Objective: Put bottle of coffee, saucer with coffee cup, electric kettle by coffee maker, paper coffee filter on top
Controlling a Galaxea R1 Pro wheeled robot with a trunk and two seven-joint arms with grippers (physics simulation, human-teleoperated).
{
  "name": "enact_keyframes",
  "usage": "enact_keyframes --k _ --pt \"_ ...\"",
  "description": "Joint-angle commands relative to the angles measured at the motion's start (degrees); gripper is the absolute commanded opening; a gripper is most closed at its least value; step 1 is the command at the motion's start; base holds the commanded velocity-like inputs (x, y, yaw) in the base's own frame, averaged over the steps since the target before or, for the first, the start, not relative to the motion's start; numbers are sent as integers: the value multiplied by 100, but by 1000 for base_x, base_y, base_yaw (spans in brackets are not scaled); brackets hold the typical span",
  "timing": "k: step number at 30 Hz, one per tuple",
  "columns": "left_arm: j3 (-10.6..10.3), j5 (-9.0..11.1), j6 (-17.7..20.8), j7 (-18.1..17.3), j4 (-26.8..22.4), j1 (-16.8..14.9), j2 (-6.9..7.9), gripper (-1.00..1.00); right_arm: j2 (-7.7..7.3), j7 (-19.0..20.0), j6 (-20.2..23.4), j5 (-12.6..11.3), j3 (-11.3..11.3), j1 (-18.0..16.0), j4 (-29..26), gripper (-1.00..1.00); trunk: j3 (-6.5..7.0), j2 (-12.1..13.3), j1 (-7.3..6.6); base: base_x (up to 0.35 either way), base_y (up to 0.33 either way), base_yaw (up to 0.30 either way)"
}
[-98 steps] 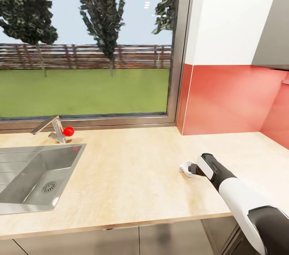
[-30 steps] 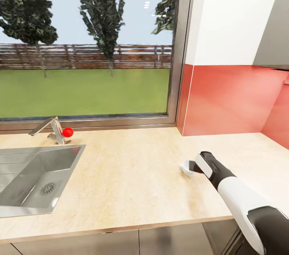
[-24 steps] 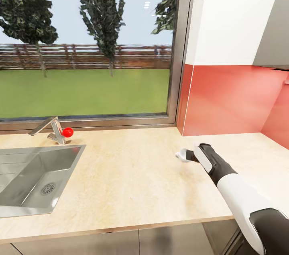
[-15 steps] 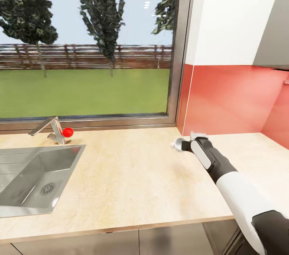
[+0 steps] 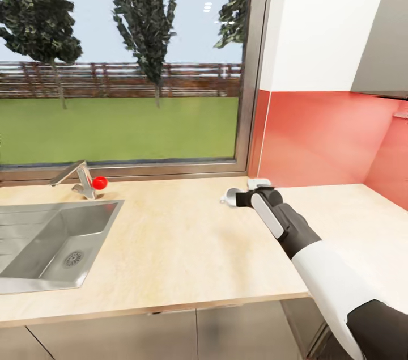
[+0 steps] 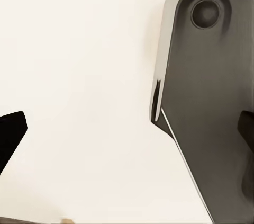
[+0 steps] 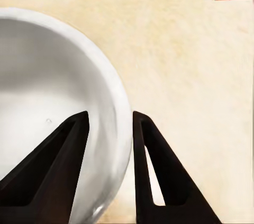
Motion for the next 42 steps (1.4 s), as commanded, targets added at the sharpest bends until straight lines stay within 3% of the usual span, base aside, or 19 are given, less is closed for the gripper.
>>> enact_keyframes --k 1,18,42 --pt "36 -51 -12 15 -10 0 -1 100 1 -62 40 -57 22 -7 -20 -100 -12 -13 1 -319 0 0" --pt "20 -42 4 30 -89 -36 0 100 24 -58 97 -66 32 -7 -51 -100 -12 -13 1 -320 95 9" --pt "20 -42 2 33 -107 -44 1 100 24 -58 90 -66 29 -9 -50 -100 -12 -13 1 -279 216 263"
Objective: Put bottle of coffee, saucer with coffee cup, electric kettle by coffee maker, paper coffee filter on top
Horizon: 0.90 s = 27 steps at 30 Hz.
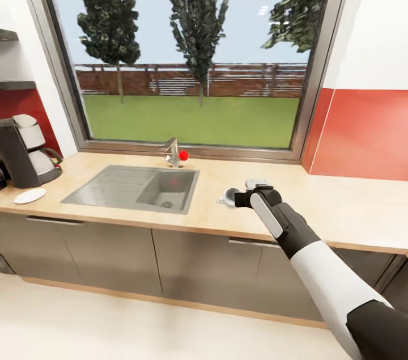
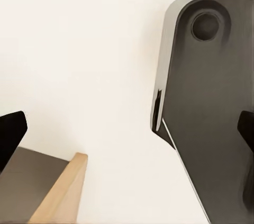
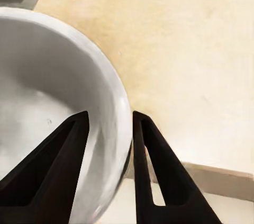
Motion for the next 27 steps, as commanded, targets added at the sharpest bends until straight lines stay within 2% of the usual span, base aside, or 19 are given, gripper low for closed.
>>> enact_keyframes --k 1,8,27 --pt "35 -50 -12 12 -8 -1 -2 100 -7 -63 8 -60 22 -7 -7 -100 -12 -13 1 -277 195 277" --pt "36 -50 -17 12 -10 -2 -9 100 -7 -63 7 -60 22 -6 -7 -100 -12 -13 1 -196 109 276" --pt "36 -50 -24 12 -9 -2 -15 100 -7 -63 10 -60 22 -6 1 -100 17 -13 1 -8 3 276"
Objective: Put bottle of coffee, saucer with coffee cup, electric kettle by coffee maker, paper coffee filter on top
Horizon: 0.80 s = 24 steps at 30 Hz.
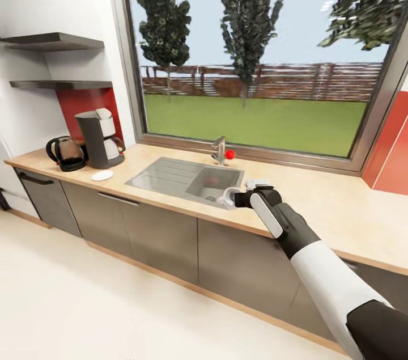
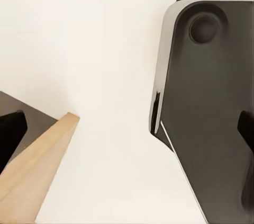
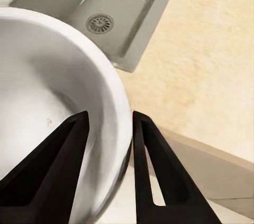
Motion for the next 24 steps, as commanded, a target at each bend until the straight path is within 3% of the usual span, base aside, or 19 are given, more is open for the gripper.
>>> enact_keyframes --k 1,24 --pt "34 -50 -12 14 -5 0 -1 100 -8 -62 7 -62 23 -7 -8 -100 -9 -12 4 0 0 276" --pt "34 -48 -13 14 -8 0 -8 100 -8 -62 9 -62 23 -7 -2 -100 42 -12 4 0 0 276"
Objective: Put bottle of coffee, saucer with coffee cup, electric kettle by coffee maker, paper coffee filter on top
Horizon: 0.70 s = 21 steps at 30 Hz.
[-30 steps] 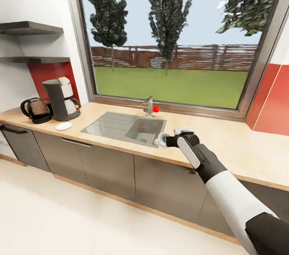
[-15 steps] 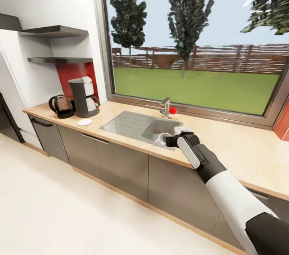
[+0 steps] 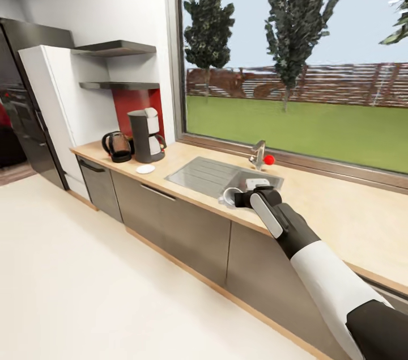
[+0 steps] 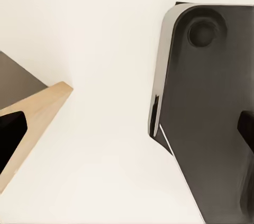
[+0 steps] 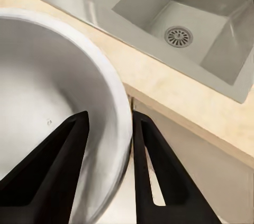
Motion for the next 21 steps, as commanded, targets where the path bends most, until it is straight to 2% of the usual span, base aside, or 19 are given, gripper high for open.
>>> enact_keyframes --k 1,10,16,21 --pt "34 -51 -12 14 -6 0 -2 100 -8 -63 5 -61 23 -10 -7 -100 -11 -12 4 0 0 277" --pt "34 -45 -9 14 -6 0 2 100 -8 -63 6 -61 23 -7 -6 -100 -10 -12 4 27 13 276" --pt "34 -44 -6 14 -6 -2 2 100 -9 -61 7 -55 27 -7 21 -100 -10 -12 4 230 200 263" --pt "34 -38 3 14 -6 -9 7 100 -16 -54 2 -44 31 -7 48 -100 -10 -12 4 243 216 44"
